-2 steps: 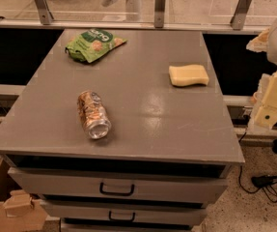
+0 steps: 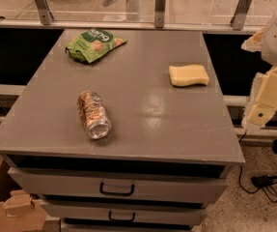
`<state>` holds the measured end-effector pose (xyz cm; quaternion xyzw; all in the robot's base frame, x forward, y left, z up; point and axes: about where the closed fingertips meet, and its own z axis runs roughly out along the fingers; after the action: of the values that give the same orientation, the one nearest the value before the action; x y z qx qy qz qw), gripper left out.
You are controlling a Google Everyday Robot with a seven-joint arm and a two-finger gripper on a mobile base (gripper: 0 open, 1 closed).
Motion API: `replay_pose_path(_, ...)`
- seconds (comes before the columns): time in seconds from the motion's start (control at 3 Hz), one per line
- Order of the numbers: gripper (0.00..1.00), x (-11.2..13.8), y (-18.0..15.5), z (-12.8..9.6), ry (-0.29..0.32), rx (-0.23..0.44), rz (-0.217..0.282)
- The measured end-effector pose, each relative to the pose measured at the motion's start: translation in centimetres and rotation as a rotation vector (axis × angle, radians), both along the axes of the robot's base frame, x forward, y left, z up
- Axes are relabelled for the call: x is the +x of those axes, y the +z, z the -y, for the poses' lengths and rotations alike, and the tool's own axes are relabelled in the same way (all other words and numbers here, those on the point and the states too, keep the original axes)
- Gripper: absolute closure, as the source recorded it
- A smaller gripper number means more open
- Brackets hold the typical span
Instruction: Move orange can near green rice chip bag
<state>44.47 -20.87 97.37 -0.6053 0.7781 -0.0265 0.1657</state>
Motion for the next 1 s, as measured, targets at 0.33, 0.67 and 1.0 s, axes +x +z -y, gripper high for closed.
replay_pose_path(0.33, 0.0, 3.2, -1.7, -5.1, 0.061, 0.061, -0.01)
replay_pose_path(0.67, 0.0, 6.4, -3.5, -12.4, 0.149, 0.123, -0.028)
replay_pose_path(1.0, 0.0, 6.4, -3.5, -12.4, 0.149, 0.123, -0.028)
